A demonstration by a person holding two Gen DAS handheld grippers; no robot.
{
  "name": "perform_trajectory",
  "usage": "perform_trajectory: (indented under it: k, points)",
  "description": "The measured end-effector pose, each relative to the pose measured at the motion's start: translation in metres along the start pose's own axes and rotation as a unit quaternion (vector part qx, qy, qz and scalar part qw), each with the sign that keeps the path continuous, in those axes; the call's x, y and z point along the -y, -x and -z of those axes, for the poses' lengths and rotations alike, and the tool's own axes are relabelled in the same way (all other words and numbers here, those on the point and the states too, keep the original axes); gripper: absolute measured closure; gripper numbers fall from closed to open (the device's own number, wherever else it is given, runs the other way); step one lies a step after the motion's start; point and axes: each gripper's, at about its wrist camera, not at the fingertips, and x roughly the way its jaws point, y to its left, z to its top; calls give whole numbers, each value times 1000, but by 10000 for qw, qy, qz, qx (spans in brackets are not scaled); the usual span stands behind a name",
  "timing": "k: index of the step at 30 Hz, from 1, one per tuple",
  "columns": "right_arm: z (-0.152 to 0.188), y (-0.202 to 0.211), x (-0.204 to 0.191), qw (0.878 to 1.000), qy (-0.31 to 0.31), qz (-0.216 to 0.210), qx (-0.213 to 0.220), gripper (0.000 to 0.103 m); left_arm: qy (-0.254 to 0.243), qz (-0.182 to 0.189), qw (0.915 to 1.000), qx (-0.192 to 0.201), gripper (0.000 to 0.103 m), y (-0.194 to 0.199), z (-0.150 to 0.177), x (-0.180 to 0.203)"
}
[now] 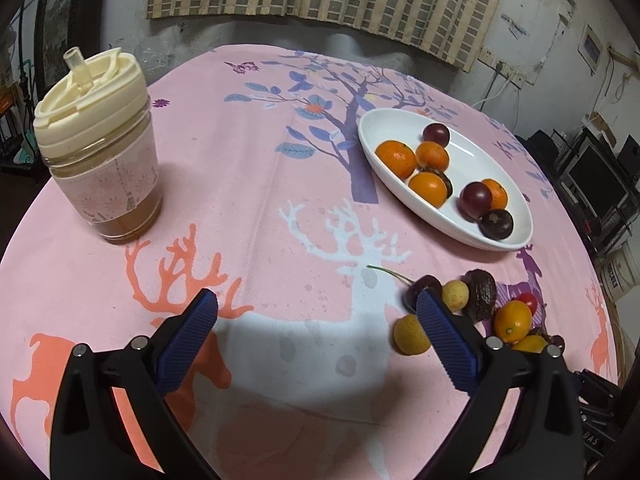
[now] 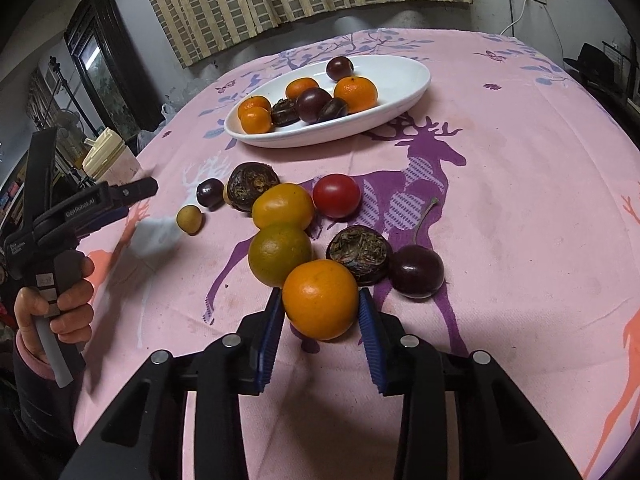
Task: Organize fruits
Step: 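Move both open grippers back to the fruit pile, right gripper toward a large tangerine, then grasp the large tangerine with the right gripper while the left gripper grasps a small yellow fruit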
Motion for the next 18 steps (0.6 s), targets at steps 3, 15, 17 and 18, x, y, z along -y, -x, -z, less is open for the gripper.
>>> perform_trajectory:
  k: [3, 15, 17, 18]
  points:
    - [-1, 13, 4, 9992, -153, -258, 272, 65, -243, 100, 9996, -54, 5, -3, 4, 10]
    - [-2, 19, 4, 9981, -260, -454, 339, 65, -1458, 437, 9879, -290, 48, -20, 24, 61]
    - [-2, 19, 3, 9980, -235, -478, 335, 65, -1402, 545, 9879, -390, 53, -26, 23, 61]
    - [-2, 19, 3, 9980, -236, -499, 321, 65, -1399, 542, 9878, -419, 54, -29, 23, 62]
